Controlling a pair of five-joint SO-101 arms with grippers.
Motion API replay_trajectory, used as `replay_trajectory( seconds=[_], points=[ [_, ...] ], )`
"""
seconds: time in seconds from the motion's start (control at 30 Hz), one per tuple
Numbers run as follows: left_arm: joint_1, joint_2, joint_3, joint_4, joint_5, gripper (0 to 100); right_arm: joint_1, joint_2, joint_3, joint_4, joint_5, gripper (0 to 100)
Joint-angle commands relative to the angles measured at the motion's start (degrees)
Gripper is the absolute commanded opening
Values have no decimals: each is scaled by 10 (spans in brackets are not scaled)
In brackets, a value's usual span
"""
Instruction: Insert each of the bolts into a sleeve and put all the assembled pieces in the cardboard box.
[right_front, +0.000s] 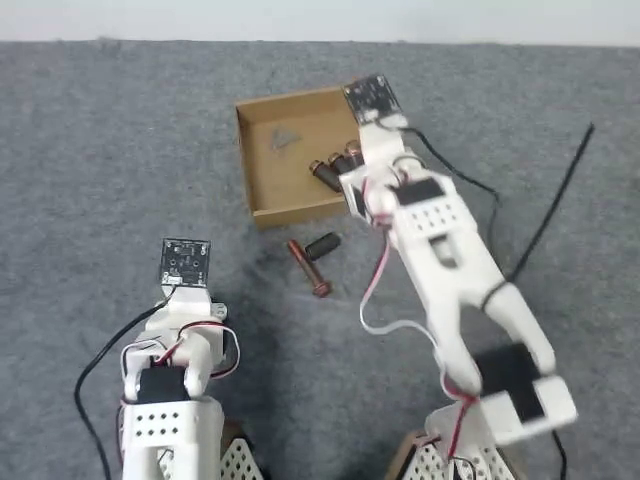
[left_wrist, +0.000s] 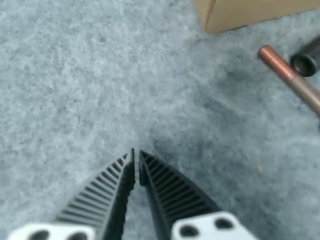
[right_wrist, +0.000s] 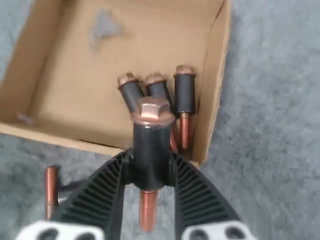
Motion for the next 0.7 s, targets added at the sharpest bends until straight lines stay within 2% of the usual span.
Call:
replay_trajectory(
  seconds=[0.0, 0.33, 0.67],
  points=[
    [-4, -14, -24, 1, -5, 10, 6, 50, -146, 62, 2, 6],
    [-4, -14, -24, 1, -6, 10, 4, 241, -414, 219, 2, 8],
    [-4, -14, -24, 0, -7, 10, -3, 349, -572, 250, 4, 8]
  ],
)
